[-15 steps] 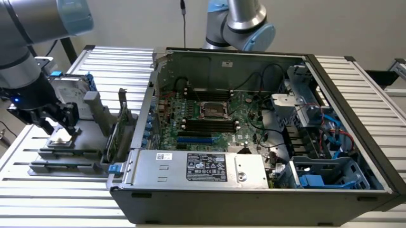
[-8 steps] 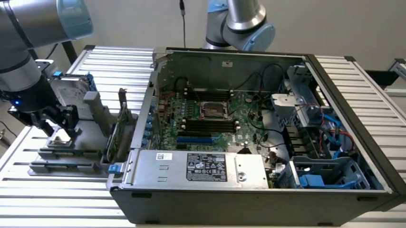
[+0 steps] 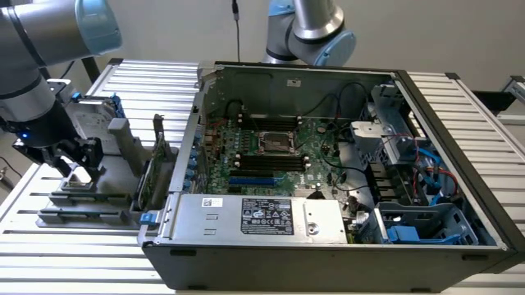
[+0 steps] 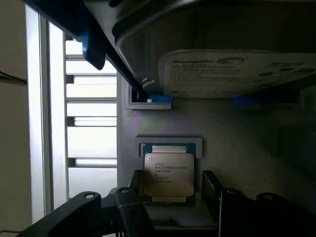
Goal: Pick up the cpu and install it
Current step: 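Pick up the cpu and move it towards the insertion slot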
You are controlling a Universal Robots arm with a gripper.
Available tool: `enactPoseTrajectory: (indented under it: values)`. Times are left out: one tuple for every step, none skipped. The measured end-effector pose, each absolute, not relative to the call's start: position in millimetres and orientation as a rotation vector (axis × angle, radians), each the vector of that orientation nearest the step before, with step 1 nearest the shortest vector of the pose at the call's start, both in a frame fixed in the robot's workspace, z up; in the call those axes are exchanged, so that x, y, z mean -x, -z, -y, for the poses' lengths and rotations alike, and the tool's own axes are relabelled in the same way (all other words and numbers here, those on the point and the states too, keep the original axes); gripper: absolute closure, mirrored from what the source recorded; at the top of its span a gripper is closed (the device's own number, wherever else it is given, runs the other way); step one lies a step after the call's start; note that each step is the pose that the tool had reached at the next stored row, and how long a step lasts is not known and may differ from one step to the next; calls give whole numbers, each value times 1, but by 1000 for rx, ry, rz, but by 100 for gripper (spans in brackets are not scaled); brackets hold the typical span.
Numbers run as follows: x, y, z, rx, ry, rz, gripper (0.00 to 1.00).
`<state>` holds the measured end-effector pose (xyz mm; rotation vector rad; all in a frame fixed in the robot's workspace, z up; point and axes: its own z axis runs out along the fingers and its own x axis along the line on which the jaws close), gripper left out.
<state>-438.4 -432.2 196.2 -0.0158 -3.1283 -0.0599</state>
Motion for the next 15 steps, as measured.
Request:
enactPoseTrajectory:
  values:
    - [438, -196, 432, 17, 61, 3125, 40]
    - [438, -196, 432, 18, 63, 3121, 40]
    - [438, -195, 432, 19, 64, 3118, 40]
    - [438, -194, 432, 19, 65, 3116, 40]
    - [438, -194, 432, 19, 65, 3114, 40]
    - [438, -194, 432, 19, 65, 3114, 40]
    - [438, -194, 432, 19, 65, 3114, 40]
    - [438, -193, 432, 19, 65, 3114, 40]
    - [438, -193, 432, 19, 65, 3114, 40]
    - [438, -193, 432, 19, 65, 3114, 40]
    - [438, -193, 432, 19, 65, 3114, 40]
    - [438, -192, 432, 19, 65, 3114, 40]
    - [438, -191, 432, 19, 65, 3114, 40]
    - [438, -190, 432, 19, 65, 3114, 40]
    - [438, -190, 432, 19, 65, 3114, 40]
